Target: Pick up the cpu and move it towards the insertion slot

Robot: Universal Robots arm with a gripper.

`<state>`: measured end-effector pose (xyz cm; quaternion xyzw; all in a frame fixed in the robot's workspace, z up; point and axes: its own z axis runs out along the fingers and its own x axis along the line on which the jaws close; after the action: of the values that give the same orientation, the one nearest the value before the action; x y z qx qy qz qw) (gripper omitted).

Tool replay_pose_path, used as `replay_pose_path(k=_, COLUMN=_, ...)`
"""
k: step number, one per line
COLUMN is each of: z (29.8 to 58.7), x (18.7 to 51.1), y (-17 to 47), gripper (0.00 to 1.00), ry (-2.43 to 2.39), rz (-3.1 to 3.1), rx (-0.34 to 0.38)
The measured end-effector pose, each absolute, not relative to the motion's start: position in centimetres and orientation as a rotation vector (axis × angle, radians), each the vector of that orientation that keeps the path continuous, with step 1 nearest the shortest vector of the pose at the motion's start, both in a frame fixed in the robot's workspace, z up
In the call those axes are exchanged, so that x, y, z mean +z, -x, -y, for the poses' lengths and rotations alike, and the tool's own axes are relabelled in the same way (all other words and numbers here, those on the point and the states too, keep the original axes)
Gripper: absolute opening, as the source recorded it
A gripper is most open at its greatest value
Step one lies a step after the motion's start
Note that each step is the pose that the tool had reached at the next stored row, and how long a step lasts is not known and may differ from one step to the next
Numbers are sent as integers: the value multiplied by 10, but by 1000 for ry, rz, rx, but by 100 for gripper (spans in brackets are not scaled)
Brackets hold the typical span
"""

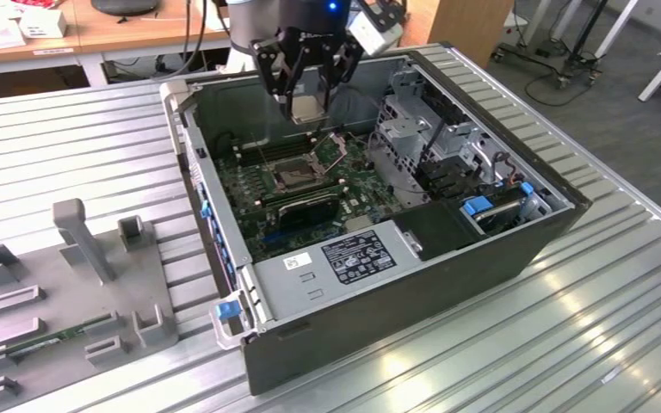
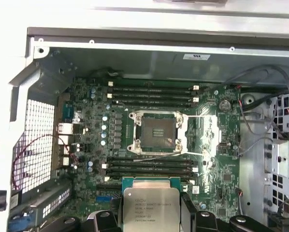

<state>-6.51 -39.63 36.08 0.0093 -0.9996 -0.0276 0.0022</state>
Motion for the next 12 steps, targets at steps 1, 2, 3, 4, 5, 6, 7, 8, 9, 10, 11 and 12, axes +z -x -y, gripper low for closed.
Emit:
replay_pose_path(k=1, z=394, x=360, y=65, gripper=55, ry=-29, rz=3136, rx=-87)
replay_pose_path(k=2, z=392, x=360, y=65, gripper=55, ry=-29, rz=3136, rx=-87)
replay_pose_path(k=3, z=390, x=359, y=65, gripper=55, ry=-29, rz=3136, rx=-87)
replay_pose_path(k=4, z=388, x=359, y=65, gripper=55, ry=-29, rz=3136, rx=-87)
replay_pose_path(k=5, z=385, x=358, y=65, gripper=55, ry=-29, rz=3136, rx=-87)
replay_pose_path(k=6, z=383, x=358, y=65, gripper=55, ry=-29, rz=3136, rx=-87)
replay_pose_path(k=7, z=382, x=358, y=65, gripper=55, ry=-29, rz=3136, rx=-87)
replay_pose_path(k=8, z=380, x=357, y=65, gripper=55, ry=-29, rz=3136, rx=-87)
replay_pose_path(k=9, z=378, x=357, y=65, gripper=55, ry=-29, rz=3136, rx=-87)
replay_pose_path(k=10, z=376, x=356, y=65, gripper=55, ry=-29, rz=3136, rx=-87)
replay_pose_path(k=11, z=375, x=356, y=65, gripper=55, ry=-29, rz=3136, rx=-87)
replay_pose_path(k=12, z=373, x=355, y=65, gripper=55, ry=-29, rz=3136, rx=-87)
